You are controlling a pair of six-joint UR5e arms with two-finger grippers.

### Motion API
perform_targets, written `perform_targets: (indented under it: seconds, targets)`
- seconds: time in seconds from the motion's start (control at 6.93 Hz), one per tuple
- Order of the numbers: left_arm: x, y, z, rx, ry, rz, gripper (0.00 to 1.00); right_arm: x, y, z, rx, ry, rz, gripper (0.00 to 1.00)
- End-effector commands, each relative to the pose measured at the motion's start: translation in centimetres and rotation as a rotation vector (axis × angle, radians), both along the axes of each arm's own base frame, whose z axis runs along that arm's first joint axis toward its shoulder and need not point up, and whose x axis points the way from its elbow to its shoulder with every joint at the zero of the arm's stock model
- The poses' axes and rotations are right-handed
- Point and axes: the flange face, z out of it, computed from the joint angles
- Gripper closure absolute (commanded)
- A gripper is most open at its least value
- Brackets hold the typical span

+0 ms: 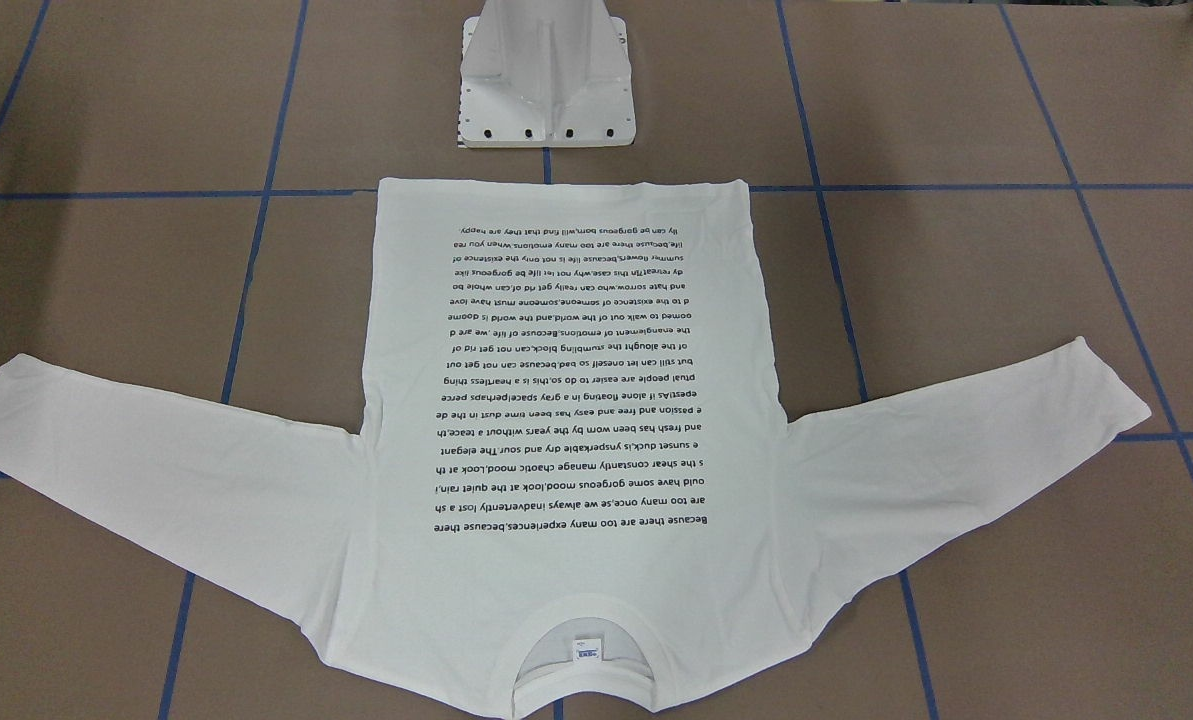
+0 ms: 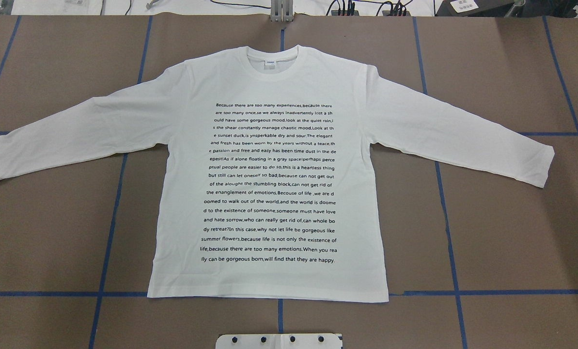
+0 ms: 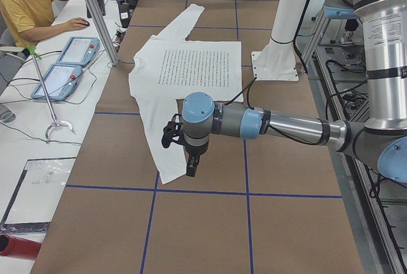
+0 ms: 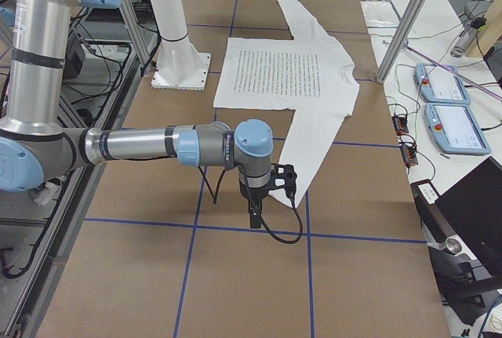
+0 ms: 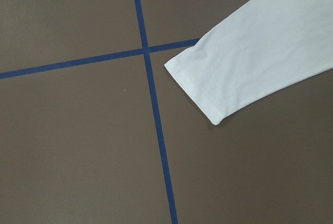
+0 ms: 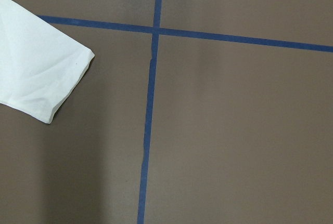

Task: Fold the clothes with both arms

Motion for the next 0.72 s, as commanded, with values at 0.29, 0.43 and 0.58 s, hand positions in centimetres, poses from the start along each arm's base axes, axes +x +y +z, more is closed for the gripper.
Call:
perform_targets:
  seconds: [0.29,0.43,0.58]
  targets:
    - [0.0,-0.2,-5.0,0.136,-0.002,-0.001,0.00,-0.2,-0.6,-1.0,0.026,0.001,-0.001,0.00]
    - [0.0,-1.1,-6.6,0.217,-0.001,-0.001,0.00,-0.3,-2.1,-3.0,0.139,0.001,0.000,0.00]
    - [0.1,-2.7,-8.3,0.372,0.003,-0.008,0.00,-0.4,-4.1,-4.2,0.277,0.010,0.002,0.00]
